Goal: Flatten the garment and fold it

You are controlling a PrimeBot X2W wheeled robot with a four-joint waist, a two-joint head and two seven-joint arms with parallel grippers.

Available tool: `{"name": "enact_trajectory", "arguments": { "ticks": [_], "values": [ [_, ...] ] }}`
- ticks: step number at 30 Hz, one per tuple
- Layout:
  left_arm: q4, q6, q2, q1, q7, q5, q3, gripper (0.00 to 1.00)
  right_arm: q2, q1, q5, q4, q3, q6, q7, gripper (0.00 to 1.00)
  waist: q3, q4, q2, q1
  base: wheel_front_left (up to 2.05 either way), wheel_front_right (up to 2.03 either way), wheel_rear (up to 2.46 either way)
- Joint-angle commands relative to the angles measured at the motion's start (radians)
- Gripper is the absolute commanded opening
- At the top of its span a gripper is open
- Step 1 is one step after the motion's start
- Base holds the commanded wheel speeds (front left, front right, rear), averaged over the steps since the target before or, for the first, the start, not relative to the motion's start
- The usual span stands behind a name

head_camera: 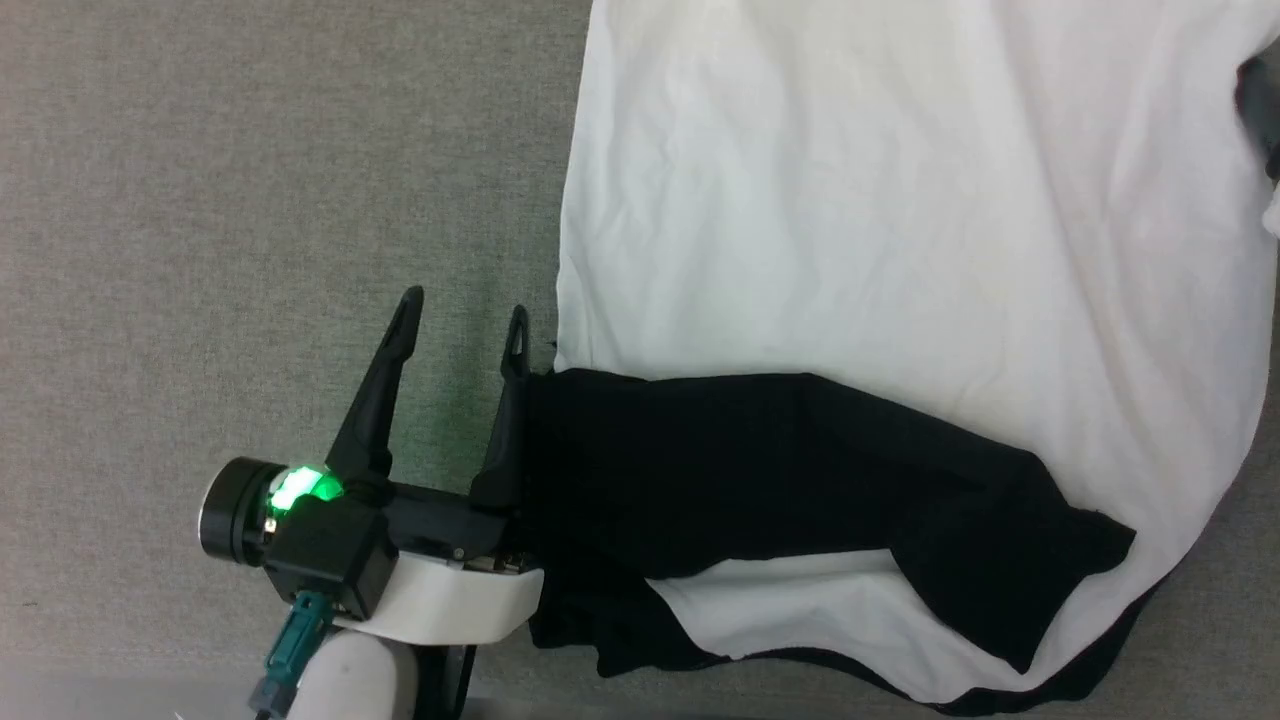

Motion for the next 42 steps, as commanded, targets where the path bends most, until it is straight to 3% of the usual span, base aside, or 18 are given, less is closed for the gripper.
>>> {"name": "enact_trajectory", "arguments": {
  "ticks": [1, 33, 42],
  "values": [
    [0.003, -0.004, -0.005, -0.013, -0.005, -0.002, -0.001, 1.0, -0.005, -0.013, 0.01, -0.01, 0.003, -0.001, 0.01, 1.0, -0.005, -0.003, 0.0, 0.0, 0.0, 0.0, 0.0],
    [0.02, -0.006, -0.011, -0.007, -0.005, -0.007, -0.007, 1.0, -0.01, 0.026, 0.011, -0.034, -0.026, -0.001, 0.007, 1.0, -0.037, 0.003, 0.0, 0.0, 0.0, 0.0, 0.0],
    [0.034, -0.006, -0.011, 0.01, -0.005, -0.005, -0.006, 1.0, 0.024, 0.062, 0.005, -0.071, -0.069, -0.001, -0.157, 1.0, -0.112, -0.004, 0.0, 0.0, 0.0, 0.0, 0.0]
  ]
}}
